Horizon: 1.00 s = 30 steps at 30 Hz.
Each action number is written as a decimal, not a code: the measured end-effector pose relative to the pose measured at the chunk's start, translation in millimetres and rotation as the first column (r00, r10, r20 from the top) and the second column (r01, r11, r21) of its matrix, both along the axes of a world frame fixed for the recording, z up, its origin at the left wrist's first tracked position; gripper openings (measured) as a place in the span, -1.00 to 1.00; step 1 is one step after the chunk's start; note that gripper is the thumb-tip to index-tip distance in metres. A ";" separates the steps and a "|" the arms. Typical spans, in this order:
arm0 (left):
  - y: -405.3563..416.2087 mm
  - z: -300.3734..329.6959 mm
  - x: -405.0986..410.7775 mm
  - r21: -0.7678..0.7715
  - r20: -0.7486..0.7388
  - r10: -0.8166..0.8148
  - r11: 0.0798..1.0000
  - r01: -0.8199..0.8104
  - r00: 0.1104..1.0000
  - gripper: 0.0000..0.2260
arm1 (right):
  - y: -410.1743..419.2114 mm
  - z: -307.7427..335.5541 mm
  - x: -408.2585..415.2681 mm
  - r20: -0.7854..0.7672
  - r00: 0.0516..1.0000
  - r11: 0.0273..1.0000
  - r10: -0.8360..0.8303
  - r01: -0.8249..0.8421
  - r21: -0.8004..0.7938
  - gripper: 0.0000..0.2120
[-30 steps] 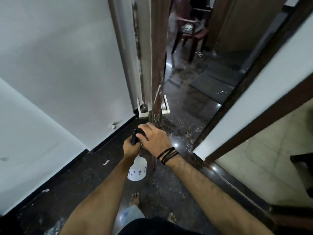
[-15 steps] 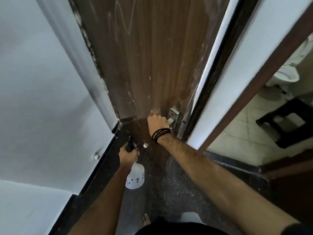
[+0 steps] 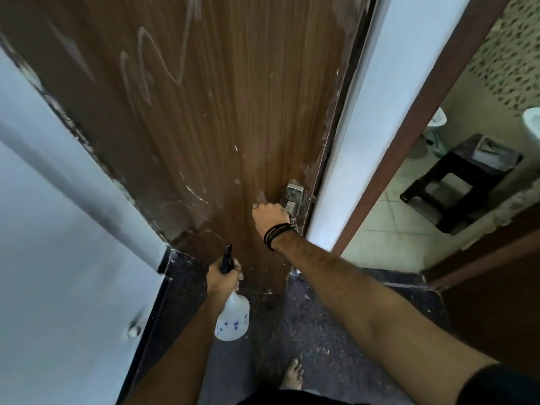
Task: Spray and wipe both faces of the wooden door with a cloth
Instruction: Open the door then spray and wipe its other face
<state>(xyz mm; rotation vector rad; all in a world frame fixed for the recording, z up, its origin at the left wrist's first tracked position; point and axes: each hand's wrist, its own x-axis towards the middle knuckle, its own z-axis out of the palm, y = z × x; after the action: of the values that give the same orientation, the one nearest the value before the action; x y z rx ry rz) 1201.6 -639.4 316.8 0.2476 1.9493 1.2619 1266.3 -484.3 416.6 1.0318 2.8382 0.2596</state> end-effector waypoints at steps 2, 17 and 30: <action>20.5 1.0 -7.7 -0.009 -0.001 -0.014 1.000 0.014 1.000 -0.72 | 25.3 -0.3 -1.0 -0.006 1.000 1.000 -0.006 0.006 -0.007 -0.67; 155.5 20.5 -64.3 0.000 0.013 -0.226 0.974 0.226 0.974 -0.76 | 153.6 -15.2 -31.9 0.092 0.991 0.995 -0.097 0.099 -0.016 -0.66; 217.2 9.7 -115.0 -0.008 0.062 -0.312 0.950 0.313 0.948 -0.73 | 190.5 -29.1 -52.3 0.164 0.978 0.990 -0.130 0.136 -0.023 -0.66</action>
<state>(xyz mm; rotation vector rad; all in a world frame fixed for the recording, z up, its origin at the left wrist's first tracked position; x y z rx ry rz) 1086.6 -422.2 326.5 0.4842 1.7858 1.0315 1214.0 -293.9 387.5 1.1327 2.6074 0.2689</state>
